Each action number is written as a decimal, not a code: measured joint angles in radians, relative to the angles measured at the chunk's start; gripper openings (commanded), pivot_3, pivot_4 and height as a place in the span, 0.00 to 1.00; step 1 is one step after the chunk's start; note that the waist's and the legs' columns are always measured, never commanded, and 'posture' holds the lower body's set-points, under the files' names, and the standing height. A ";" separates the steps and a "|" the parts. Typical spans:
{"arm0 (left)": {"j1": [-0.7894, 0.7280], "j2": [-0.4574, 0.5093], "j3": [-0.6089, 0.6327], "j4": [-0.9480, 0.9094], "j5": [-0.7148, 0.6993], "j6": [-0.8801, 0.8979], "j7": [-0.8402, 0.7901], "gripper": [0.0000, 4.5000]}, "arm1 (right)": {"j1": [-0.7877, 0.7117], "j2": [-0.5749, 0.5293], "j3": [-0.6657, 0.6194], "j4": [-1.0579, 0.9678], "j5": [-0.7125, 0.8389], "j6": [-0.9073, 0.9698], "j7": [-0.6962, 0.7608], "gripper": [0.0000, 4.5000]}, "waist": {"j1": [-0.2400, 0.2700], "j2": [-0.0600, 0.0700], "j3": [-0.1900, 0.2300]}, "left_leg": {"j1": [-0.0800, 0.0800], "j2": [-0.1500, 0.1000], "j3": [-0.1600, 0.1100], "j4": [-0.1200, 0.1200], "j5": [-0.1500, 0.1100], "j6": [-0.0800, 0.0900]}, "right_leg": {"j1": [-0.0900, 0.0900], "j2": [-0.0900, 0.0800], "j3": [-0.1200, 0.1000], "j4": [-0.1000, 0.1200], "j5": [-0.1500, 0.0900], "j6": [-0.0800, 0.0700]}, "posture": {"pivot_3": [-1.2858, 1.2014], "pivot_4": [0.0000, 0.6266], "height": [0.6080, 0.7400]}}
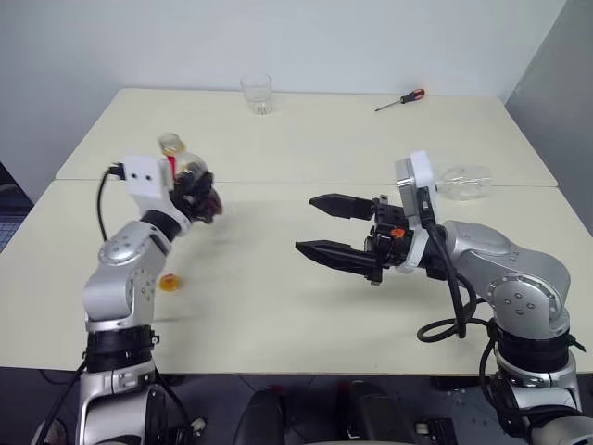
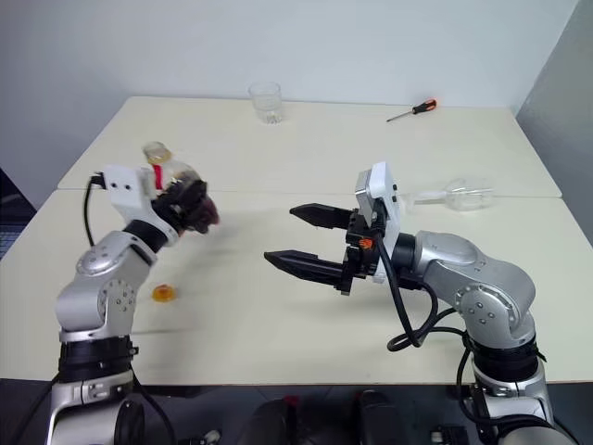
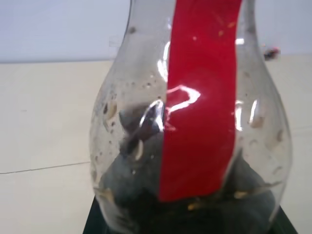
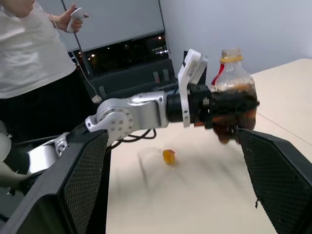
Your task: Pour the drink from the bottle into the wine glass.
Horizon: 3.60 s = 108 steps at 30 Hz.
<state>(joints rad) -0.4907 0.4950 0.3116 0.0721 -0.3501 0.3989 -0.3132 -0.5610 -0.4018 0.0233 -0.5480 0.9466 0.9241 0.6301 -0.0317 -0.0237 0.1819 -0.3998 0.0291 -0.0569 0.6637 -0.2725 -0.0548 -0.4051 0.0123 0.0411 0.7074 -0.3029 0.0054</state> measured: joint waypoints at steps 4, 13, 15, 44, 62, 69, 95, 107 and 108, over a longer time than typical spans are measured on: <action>-0.017 0.028 0.052 0.126 0.032 -0.118 0.022 0.29 | -0.006 0.008 0.002 0.000 0.011 -0.002 -0.001 1.00 | 0.000 0.000 0.000 | 0.000 0.001 0.000 -0.001 0.000 0.000 | 0.000 -0.001 0.000 -0.001 0.000 0.000 | 0.52 0.24 1.00; -0.036 0.037 0.081 0.456 0.082 -0.341 0.039 0.29 | -0.006 0.028 0.038 0.000 -0.013 -0.037 -0.021 1.00 | 0.002 -0.001 0.000 | 0.000 0.000 0.000 0.000 0.000 0.000 | 0.000 -0.003 -0.001 -0.001 0.000 0.000 | 0.52 0.24 1.00; -0.052 0.043 0.088 0.572 0.090 -0.414 0.038 0.29 | -0.007 0.032 0.047 0.001 -0.027 -0.050 -0.023 1.00 | 0.002 -0.001 0.000 | 0.000 0.000 0.000 0.000 0.000 0.000 | 0.000 -0.003 -0.002 -0.001 0.000 0.000 | 0.52 0.24 1.00; -0.197 0.057 0.107 0.916 0.086 -0.625 -0.024 0.77 | -0.002 0.011 0.139 0.074 -0.343 -0.151 -0.065 1.00 | 0.001 -0.002 -0.001 | 0.001 0.000 0.000 0.000 0.000 0.000 | 0.000 -0.003 -0.003 0.004 0.000 0.000 | 0.52 0.24 1.00; 0.007 0.026 0.110 0.615 0.045 -0.530 -0.017 0.99 | 0.012 0.004 0.138 0.087 -0.358 -0.149 -0.061 1.00 | 0.000 -0.002 -0.001 | 0.001 0.001 -0.002 0.000 0.000 0.000 | 0.000 -0.004 -0.001 0.004 0.000 0.000 | 0.52 0.24 1.00; 0.167 0.011 0.128 0.335 0.002 -0.387 0.027 0.99 | 0.046 -0.007 0.136 0.075 -0.355 -0.142 -0.064 1.00 | -0.001 -0.002 -0.001 | 0.001 0.001 -0.005 0.000 0.000 0.000 | 0.000 -0.005 0.000 0.004 0.000 0.000 | 0.52 0.24 1.00; 0.542 -0.092 -0.042 -0.522 -0.162 0.128 0.052 0.99 | 0.160 0.015 0.000 0.009 -0.428 -0.057 -0.342 1.00 | 0.002 -0.003 -0.001 | 0.002 -0.001 0.000 -0.001 0.001 0.000 | 0.001 -0.002 0.000 0.003 0.000 0.000 | 0.52 0.24 1.00; 0.470 0.023 -0.300 -0.497 -0.152 0.033 -0.359 0.99 | 0.178 0.269 -0.250 0.278 -0.481 -0.089 -0.611 1.00 | -0.001 -0.002 -0.001 | 0.003 0.000 0.003 -0.002 0.001 -0.001 | 0.000 0.001 0.003 0.003 0.000 0.000 | 0.52 0.24 1.00; 0.447 0.023 -0.310 -0.479 -0.152 0.026 -0.384 0.99 | 0.168 0.297 -0.281 0.305 -0.472 -0.097 -0.630 1.00 | -0.001 -0.002 -0.001 | 0.003 -0.001 0.003 -0.002 0.001 -0.001 | 0.000 0.002 0.003 0.003 0.000 0.000 | 0.52 0.24 1.00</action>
<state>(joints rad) -0.0440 0.5181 0.0014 -0.4073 -0.5019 0.4250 -0.6974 -0.3927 -0.1052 -0.2578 -0.2428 0.4741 0.8271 -0.0001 -0.0324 -0.0256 0.1810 -0.3967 0.0283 -0.0535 0.6621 -0.2712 -0.0562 -0.4050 0.0148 0.0443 0.7108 -0.3031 0.0055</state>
